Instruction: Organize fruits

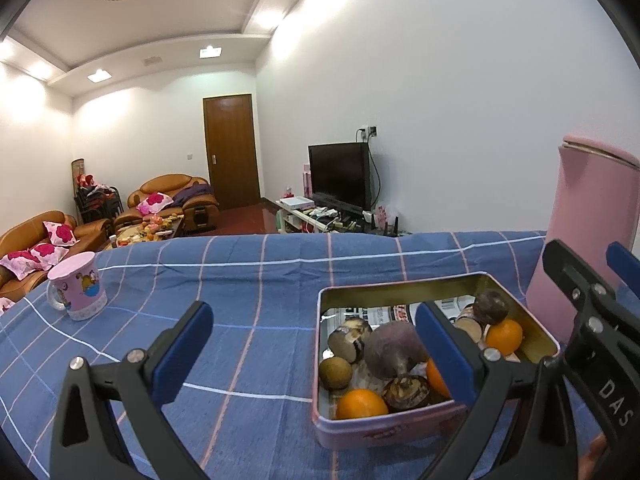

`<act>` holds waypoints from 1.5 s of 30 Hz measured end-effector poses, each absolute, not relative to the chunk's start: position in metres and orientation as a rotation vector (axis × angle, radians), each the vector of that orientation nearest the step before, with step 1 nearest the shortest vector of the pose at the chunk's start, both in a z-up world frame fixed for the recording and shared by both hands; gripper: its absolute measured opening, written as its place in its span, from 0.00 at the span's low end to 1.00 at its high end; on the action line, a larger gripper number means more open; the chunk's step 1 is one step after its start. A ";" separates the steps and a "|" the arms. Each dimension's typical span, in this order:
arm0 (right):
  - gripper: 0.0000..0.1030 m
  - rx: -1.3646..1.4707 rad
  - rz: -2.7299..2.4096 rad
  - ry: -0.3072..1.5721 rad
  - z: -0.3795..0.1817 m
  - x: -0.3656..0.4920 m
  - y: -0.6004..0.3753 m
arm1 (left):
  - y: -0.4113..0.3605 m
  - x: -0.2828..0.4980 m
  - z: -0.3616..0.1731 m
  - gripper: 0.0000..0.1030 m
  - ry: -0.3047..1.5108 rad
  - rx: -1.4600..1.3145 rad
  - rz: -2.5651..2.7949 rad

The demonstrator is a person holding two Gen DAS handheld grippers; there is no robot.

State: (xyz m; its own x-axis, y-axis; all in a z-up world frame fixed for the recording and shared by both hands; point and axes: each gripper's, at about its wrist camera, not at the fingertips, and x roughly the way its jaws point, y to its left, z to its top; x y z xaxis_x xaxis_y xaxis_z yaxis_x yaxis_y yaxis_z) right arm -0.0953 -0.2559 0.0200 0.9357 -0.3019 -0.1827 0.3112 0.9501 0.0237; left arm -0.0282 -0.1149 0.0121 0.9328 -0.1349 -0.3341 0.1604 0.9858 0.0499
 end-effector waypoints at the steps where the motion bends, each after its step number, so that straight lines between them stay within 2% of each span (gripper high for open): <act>1: 0.80 0.052 -0.316 0.176 0.021 -0.096 -0.256 | -0.114 -0.029 0.012 1.00 0.334 0.077 -0.153; 45: 0.80 0.058 -0.333 0.144 0.022 -0.113 -0.255 | -0.108 -0.042 0.012 1.00 0.316 0.061 -0.148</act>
State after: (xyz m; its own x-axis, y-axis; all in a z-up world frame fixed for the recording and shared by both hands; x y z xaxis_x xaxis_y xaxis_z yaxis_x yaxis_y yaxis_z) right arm -0.1132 -0.2549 0.0223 0.9350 -0.3214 -0.1500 0.3296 0.9436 0.0327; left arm -0.0417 -0.1082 0.0120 0.9398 -0.1352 -0.3137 0.1543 0.9873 0.0367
